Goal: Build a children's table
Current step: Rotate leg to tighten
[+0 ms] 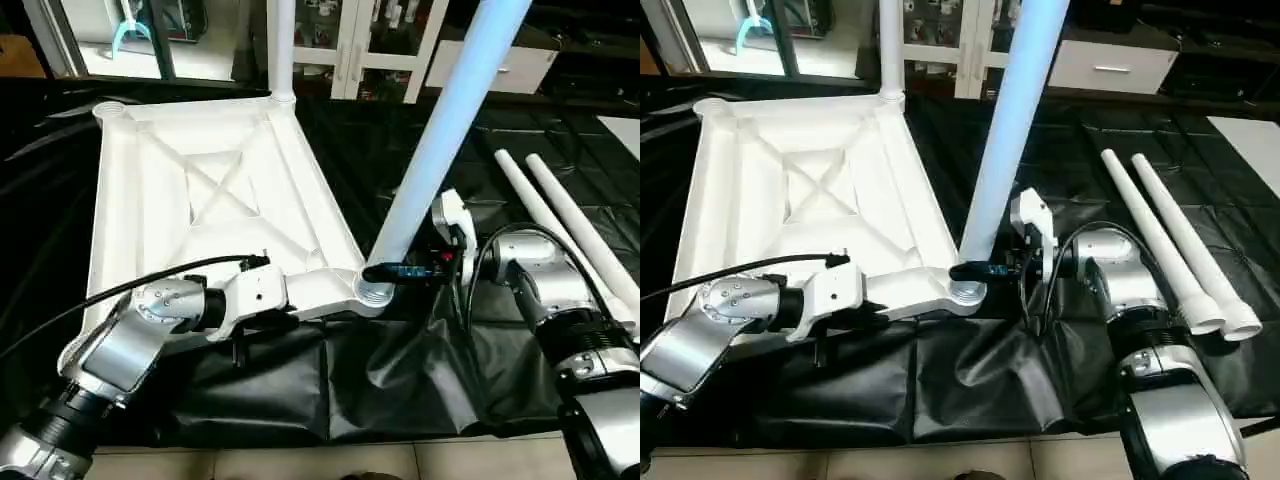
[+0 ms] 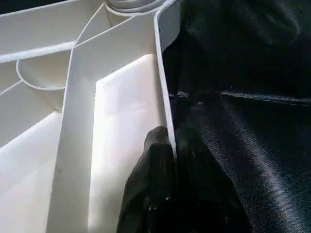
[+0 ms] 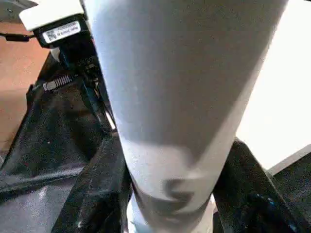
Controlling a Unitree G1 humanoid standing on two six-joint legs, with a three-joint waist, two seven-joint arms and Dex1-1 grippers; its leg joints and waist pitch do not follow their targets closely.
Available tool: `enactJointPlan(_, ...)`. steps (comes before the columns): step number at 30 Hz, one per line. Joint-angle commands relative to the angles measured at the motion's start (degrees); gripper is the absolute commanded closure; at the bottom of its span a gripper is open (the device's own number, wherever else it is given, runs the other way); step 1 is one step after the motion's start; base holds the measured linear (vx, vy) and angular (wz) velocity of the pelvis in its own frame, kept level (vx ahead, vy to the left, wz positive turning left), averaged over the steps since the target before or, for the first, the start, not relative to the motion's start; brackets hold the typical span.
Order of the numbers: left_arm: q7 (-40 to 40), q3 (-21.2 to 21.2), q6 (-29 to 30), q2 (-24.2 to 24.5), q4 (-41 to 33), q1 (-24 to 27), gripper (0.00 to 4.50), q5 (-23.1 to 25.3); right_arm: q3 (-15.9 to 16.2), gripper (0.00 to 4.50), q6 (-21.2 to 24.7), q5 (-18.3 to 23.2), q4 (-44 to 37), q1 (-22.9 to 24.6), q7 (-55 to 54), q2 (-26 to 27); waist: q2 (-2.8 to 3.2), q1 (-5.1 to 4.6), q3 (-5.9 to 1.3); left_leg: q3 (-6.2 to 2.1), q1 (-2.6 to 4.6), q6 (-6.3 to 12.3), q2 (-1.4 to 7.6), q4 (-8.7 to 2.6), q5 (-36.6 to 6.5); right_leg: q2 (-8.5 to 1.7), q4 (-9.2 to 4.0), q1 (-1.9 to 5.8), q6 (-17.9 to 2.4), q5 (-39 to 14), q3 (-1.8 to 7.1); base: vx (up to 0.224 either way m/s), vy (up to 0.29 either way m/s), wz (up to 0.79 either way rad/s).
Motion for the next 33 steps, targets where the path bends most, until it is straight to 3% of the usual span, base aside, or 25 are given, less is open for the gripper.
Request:
enactJointPlan(1, -2.2, -1.1, -1.5, 0.6, -0.3, 0.7, 4.50, -0.4, 4.4, 2.66, 2.6, -6.0, 7.0, 5.7, -0.2, -0.9, 0.98, -0.38, -1.48, 0.31, 0.71, 4.68, 1.19, -3.28, -5.6, -3.12, -3.01, 2.00, -16.5, 2.4, 2.49, 0.000, 0.000, 0.00)
enactJointPlan(9, -2.5, -1.1, -1.2, 0.9, -0.7, 1.1, 4.50, -0.4, 2.7, 2.66, 3.1, -5.4, 7.4, 6.1, -5.5, 0.6, 0.92, -0.50, -1.52, 0.30, 0.62, 4.15, 1.13, -3.29, -5.9, -3.08, -2.99, 2.06, -16.3, 2.4, 2.49, 0.000, 0.000, 0.00)
enactJointPlan(11, -2.0, -1.4, -0.5, 0.5, -0.8, 1.0, 4.50, 0.0, 1.8, 2.66, 3.5, -5.7, 7.6, 6.4, -10.4, 1.7, 0.82, -0.66, -1.32, 0.21, 0.47, 3.41, 1.19, -3.42, -7.4, -3.15, -3.26, 1.96, -15.7, -0.6, 2.55, 0.000, 0.000, 0.00)
enactJointPlan(14, -1.2, -1.7, 0.1, -0.2, -0.5, 0.6, 4.50, 0.5, 0.9, 2.66, 4.6, -5.7, 7.5, 7.0, -14.3, 2.7, 0.79, -0.68, -0.75, 0.10, 0.68, 1.37, 1.21, -3.72, -13.4, -3.35, -4.28, 1.39, -13.7, -10.6, 2.79, 0.000, 0.000, 0.00)
enactJointPlan(17, -0.2, -2.8, 2.2, -1.7, -0.8, 0.0, 4.50, 1.2, -0.4, 2.66, 7.9, -5.6, 6.2, 8.3, -22.7, 5.3, 0.64, -0.84, -0.34, -0.53, 1.06, -0.71, 1.13, -4.14, -19.5, -3.39, -5.23, 0.80, -10.3, -21.3, 2.86, 0.000, 0.000, 0.00)
enactJointPlan(19, 0.9, -3.7, 3.7, -2.8, -0.9, -0.5, 4.50, 2.0, -1.2, 2.66, 9.2, -5.9, 5.9, 8.9, -28.0, 6.6, 0.72, -1.02, -0.25, -0.89, 0.81, -1.55, 1.09, -4.42, -20.1, -3.44, -5.40, 0.76, -9.0, -23.5, 2.80, 0.000, 0.000, 0.00)
enactJointPlan(21, 2.8, -4.4, 5.9, -4.6, -0.8, -1.2, 4.50, 3.4, -2.0, 2.66, 10.4, -6.5, 5.5, 9.6, -33.7, 8.0, 0.63, -1.21, -0.33, -1.10, 0.74, -2.03, 1.06, -4.51, -20.0, -3.49, -5.45, 0.78, -8.2, -24.3, 2.74, 0.000, 0.000, 0.00)
enactJointPlan(22, 6.4, -5.2, 8.8, -7.7, -0.3, -2.4, 4.50, 5.3, -2.9, 2.66, 10.6, -7.3, 5.1, 10.8, -40.9, 9.7, 0.63, -1.54, -0.38, -1.25, 0.70, -2.42, 0.97, -4.50, -20.6, -3.45, -5.53, 0.67, -7.7, -25.0, 2.72, 0.000, 0.000, 0.00)
enactJointPlan(24, 9.9, -5.7, 11.8, -10.9, 0.1, -3.5, 4.50, 6.7, -3.9, 2.66, 10.8, -7.7, 4.5, 11.9, -46.3, 11.4, 0.63, -1.88, -0.29, -1.18, 1.10, -2.74, 0.89, -4.39, -21.8, -3.35, -5.96, 0.09, -7.4, -26.0, 2.71, 0.000, 0.000, 0.00)
enactJointPlan(27, 15.7, -6.4, 17.2, -16.3, 1.2, -5.3, 4.50, 9.2, -4.9, 2.66, 10.3, -8.6, 3.8, 13.2, -54.5, 14.3, 0.45, -2.23, -0.29, -1.40, 1.06, -2.72, 0.71, -4.45, -23.9, -3.17, -6.22, -0.17, -6.1, -27.5, 2.56, 0.000, 0.000, 0.00)
enactJointPlan(28, 17.1, -6.7, 18.3, -17.6, 1.5, -5.7, 4.50, 9.9, -4.9, 2.66, 10.0, -9.0, 3.8, 13.3, -56.3, 15.1, 1.04, -2.25, -0.45, -1.53, 1.06, -2.59, 0.61, -4.40, -24.4, -3.16, -6.15, -0.17, -5.8, -26.9, 2.53, 0.000, 0.000, 0.00)
enactJointPlan(29, 18.2, -7.0, 19.2, -19.0, 1.9, -6.2, 4.50, 10.4, -4.7, 2.66, 9.9, -9.4, 3.6, 13.4, -57.7, 15.9, 0.70, -2.54, -0.50, -1.46, 0.83, -2.49, 0.57, -4.44, -24.1, -3.05, -6.24, -0.15, -5.7, -25.5, 2.50, 0.000, 0.000, 0.00)
enactJointPlan(33, 19.4, -8.0, 21.0, -22.3, 2.5, -7.1, 4.50, 11.3, -3.8, 2.66, 9.9, -9.9, 2.8, 13.1, -61.8, 18.5, 0.60, -2.49, -0.56, -1.49, 0.81, -2.22, 0.57, -4.49, -24.0, -2.91, -6.20, -0.16, -5.7, -23.3, 2.46, 0.000, 0.000, 0.00)
